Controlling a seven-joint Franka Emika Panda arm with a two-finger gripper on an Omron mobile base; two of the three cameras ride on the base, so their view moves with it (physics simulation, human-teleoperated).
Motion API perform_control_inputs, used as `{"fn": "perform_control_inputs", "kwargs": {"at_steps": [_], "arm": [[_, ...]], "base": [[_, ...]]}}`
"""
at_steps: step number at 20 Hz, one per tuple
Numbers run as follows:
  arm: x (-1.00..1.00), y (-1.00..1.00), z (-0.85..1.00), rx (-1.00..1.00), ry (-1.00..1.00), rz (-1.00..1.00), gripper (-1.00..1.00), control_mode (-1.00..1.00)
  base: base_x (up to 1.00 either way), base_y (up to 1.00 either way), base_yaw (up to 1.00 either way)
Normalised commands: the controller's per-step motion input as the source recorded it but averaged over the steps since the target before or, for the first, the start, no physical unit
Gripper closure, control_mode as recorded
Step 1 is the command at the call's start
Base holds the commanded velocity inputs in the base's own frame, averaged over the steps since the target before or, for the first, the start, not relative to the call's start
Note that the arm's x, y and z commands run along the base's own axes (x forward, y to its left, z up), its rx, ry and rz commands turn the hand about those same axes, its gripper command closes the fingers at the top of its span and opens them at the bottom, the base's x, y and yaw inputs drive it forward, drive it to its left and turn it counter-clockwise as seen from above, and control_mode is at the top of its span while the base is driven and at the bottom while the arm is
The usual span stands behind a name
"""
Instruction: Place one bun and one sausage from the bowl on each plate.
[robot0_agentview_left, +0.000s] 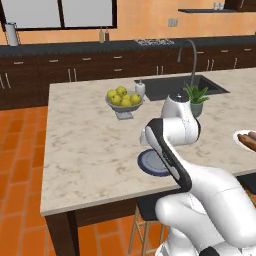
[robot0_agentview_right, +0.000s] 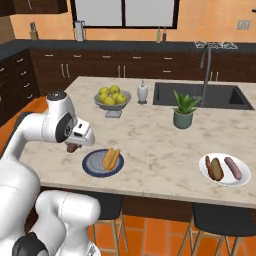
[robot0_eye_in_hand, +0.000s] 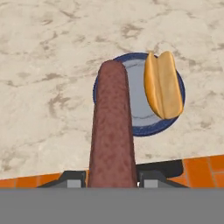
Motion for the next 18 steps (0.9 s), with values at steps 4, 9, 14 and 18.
{"fn": "perform_control_inputs", "kwargs": {"at_steps": [4, 9, 14, 18], "arm": [[0.65, -0.07, -0.53, 0.00, 0.11, 0.00, 1.00, -1.00], [0.69, -0.05, -0.52, 0.00, 0.09, 0.00, 1.00, -1.00], [0.31, -0.01, -0.52, 0.00, 0.07, 0.00, 1.00, -1.00], [0.07, -0.01, -0.37, 0.00, 0.03, 0.00, 1.00, -1.00]], "base": [[0.00, 0.00, 0.00], [0.00, 0.00, 0.00], [0.00, 0.00, 0.00], [0.00, 0.00, 0.00]]}}
